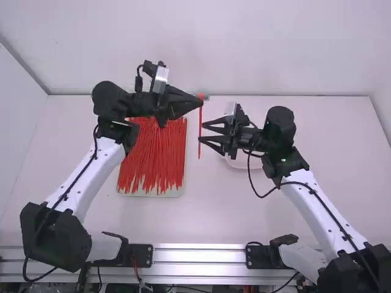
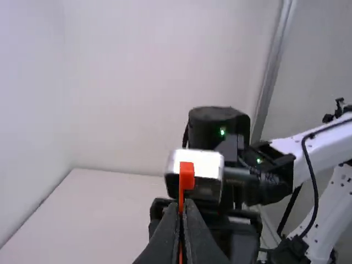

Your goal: Fasten the cable tie

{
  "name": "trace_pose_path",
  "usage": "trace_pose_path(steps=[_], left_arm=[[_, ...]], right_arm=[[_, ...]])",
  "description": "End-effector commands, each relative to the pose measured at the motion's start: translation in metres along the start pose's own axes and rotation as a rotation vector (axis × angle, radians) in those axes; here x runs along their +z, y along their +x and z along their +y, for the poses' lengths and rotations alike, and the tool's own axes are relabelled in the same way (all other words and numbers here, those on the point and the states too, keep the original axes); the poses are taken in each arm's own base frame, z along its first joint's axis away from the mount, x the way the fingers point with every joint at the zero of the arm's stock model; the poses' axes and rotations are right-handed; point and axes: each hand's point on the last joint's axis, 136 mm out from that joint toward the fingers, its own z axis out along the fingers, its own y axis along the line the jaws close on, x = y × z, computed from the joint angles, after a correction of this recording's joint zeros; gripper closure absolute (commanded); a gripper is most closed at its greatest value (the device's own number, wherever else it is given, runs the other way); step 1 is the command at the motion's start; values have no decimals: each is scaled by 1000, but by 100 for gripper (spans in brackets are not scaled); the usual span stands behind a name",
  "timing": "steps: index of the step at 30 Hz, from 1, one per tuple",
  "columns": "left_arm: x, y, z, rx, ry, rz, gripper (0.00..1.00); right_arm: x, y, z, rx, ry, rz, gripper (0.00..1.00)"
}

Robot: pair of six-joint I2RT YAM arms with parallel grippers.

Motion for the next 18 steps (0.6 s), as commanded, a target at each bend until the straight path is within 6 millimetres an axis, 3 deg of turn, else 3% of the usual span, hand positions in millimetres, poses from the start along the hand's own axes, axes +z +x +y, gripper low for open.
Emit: trace_pose_path(steps=[1, 7, 18], left_arm=[[-1, -32, -7, 29, -10, -20, 98], [4, -59, -10, 27, -8, -22, 98], [13, -77, -11, 43, -15, -71, 98]], right_arm=[[0, 5, 1, -45, -9, 11, 55], [0, 11, 2, -25, -12, 30, 53], [0, 11, 2, -28, -11, 29, 56]])
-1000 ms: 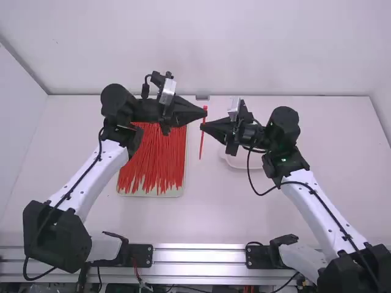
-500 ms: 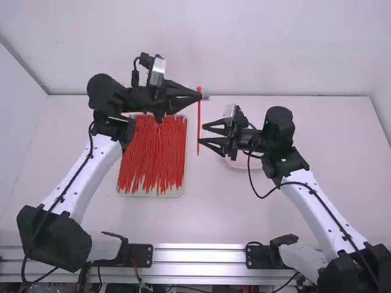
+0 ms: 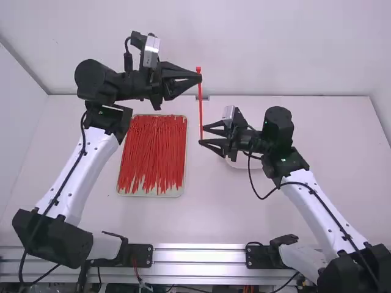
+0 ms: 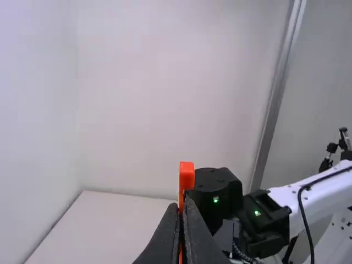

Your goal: Fasten the cable tie

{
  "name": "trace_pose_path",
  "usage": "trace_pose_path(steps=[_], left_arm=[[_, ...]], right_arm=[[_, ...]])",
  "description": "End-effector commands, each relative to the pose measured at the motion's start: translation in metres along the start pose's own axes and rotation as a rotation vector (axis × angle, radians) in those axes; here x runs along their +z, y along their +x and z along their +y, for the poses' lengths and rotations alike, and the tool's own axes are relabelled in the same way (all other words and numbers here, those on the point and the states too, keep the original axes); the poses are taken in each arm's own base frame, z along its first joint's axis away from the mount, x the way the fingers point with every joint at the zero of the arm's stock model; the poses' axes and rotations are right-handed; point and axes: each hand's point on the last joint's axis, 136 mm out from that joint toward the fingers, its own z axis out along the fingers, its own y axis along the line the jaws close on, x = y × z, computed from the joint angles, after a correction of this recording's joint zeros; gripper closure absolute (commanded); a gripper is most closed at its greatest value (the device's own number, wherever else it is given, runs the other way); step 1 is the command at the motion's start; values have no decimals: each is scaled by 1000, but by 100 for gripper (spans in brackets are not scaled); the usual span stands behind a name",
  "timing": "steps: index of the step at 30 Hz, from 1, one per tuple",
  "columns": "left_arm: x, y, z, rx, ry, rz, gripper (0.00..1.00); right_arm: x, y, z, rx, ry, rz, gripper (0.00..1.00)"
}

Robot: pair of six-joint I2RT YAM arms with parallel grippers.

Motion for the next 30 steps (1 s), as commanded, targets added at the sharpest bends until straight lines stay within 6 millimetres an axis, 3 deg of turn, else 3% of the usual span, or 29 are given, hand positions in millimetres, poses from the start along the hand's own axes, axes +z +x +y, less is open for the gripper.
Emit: trace_pose_path(steps=[1, 5, 10, 11, 13, 22, 23, 24, 25, 26, 27, 28, 29, 30], left_arm=[[6, -10, -8, 25, 13, -22, 98], [7, -12, -5, 23, -3, -36, 98], [7, -13, -7, 45, 6, -36, 98], [5, -14, -6, 46, -3, -39, 98], [6, -14, -6, 46, 1, -39, 98], [3, -15, -1, 51, -23, -49, 96], [4, -15, 1, 48, -25, -51, 88], [3, -15, 3, 62, -32, -52, 66], [3, -14, 4, 71, -34, -51, 59], [0, -13, 7, 83, -44, -46, 43], [-1, -12, 10, 77, -55, -43, 37], [-6, -9, 17, 75, -78, -35, 7], [-8, -7, 21, 73, -85, -28, 1], [-9, -6, 22, 72, -89, -25, 1]], right_arm=[[0, 1, 1, -3, -9, -2, 57], [0, 0, 1, -5, -8, -3, 63], [0, 1, 1, -27, -9, -1, 82], [0, 0, 1, -27, -8, -3, 92], [0, 0, 1, -28, -8, -3, 100], [0, 0, 1, -30, -7, -4, 100], [0, -1, 1, -32, -7, -6, 100], [0, -1, 0, -33, -6, -6, 100], [0, -1, 0, -33, -5, -6, 100], [0, -1, 0, -32, -2, -5, 100], [0, -1, 0, -26, -2, -5, 100], [-1, -1, -1, -25, -2, -6, 100], [-1, -1, -1, -25, 0, -6, 100], [-1, -1, -2, -25, 2, -6, 100]])
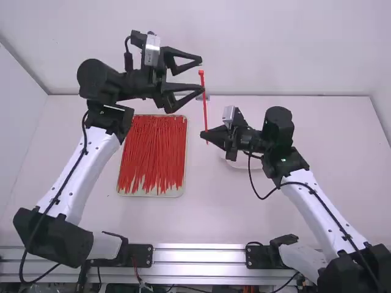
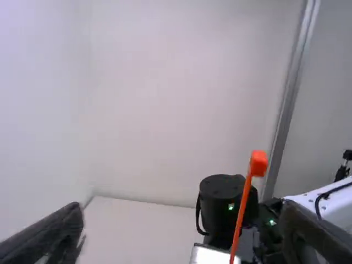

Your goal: Fasten the cable tie

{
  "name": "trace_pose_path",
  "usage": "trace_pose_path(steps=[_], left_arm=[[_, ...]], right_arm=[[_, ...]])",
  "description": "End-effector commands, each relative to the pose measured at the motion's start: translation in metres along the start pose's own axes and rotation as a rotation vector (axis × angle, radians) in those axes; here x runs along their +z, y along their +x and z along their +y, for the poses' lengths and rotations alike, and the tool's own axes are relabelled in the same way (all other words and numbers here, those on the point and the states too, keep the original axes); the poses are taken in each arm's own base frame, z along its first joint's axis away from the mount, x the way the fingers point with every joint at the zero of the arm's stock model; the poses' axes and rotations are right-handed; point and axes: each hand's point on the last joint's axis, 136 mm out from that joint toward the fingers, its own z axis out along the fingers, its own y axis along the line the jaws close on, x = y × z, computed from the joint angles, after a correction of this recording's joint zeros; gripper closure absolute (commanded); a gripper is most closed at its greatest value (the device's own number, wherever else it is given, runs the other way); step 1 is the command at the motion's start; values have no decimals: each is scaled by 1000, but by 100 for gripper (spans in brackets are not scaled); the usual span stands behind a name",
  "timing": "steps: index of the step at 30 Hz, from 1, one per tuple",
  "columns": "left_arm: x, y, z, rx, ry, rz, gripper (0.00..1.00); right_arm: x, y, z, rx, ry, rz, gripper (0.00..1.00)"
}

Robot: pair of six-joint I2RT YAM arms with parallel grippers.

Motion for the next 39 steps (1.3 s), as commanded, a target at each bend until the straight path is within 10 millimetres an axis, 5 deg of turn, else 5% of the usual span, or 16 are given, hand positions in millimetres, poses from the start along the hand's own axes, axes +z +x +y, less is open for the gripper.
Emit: trace_pose_path(steps=[1, 7, 21, 31, 39], left_arm=[[-9, 0, 15, 62, -43, 8, 1], [-28, 15, 39, 35, -120, 58, 1], [-36, 31, 48, 25, -148, 104, 1], [-35, 32, 47, 22, -144, 104, 1], [-33, 32, 46, 21, -140, 104, 1]], right_arm=[[-4, 0, -5, 17, 15, -2, 100], [-16, -10, -24, 28, 89, -35, 100], [-56, -38, -91, 50, 440, -55, 100], [-93, -34, -141, 91, 809, 4, 100], [-101, -22, -180, 144, 930, 64, 100]])
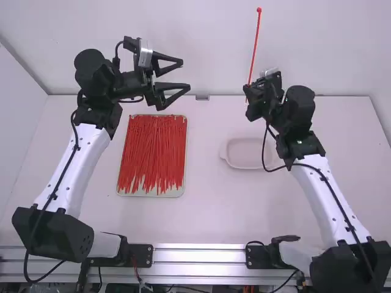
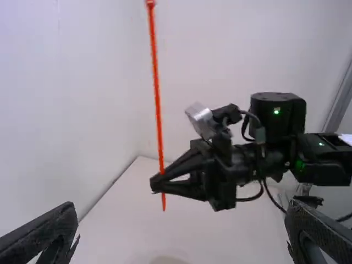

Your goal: Fasten the cable tie

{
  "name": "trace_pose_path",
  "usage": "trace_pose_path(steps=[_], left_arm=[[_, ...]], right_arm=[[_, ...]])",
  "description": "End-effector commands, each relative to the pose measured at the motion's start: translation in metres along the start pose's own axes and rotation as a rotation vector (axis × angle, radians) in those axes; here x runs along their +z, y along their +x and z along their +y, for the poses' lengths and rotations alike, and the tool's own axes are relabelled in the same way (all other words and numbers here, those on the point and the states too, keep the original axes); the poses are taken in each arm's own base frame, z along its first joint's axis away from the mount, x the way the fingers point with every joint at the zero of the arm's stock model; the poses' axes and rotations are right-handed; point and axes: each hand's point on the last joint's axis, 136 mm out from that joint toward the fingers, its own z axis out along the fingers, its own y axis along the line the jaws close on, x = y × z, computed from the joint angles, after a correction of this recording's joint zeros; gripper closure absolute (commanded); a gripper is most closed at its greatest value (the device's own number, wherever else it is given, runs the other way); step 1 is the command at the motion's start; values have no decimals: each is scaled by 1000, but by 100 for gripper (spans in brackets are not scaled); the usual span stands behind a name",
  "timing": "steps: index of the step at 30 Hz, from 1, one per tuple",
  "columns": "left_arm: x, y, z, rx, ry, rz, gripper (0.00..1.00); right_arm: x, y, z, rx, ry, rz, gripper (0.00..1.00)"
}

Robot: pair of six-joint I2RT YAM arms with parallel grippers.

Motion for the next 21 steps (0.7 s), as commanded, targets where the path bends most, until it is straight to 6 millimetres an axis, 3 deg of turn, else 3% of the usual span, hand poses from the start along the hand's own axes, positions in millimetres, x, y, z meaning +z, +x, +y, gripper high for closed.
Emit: trace_pose_path(steps=[1, 6, 11, 16, 21], left_arm=[[1, -6, -4, 23, 13, -4, 1], [1, -4, 3, -3, -24, -3, 1], [0, -1, 16, -37, -95, -7, 1], [0, 0, 24, -44, -140, -15, 1], [6, 2, 32, -72, -198, -23, 1]], right_arm=[[8, -8, -24, 4, 116, 11, 100], [27, 12, -53, 39, 308, 83, 100], [24, 40, -79, 61, 581, 162, 100], [19, 55, -72, 43, 700, 221, 100], [7, 62, -49, 5, 827, 247, 100]])
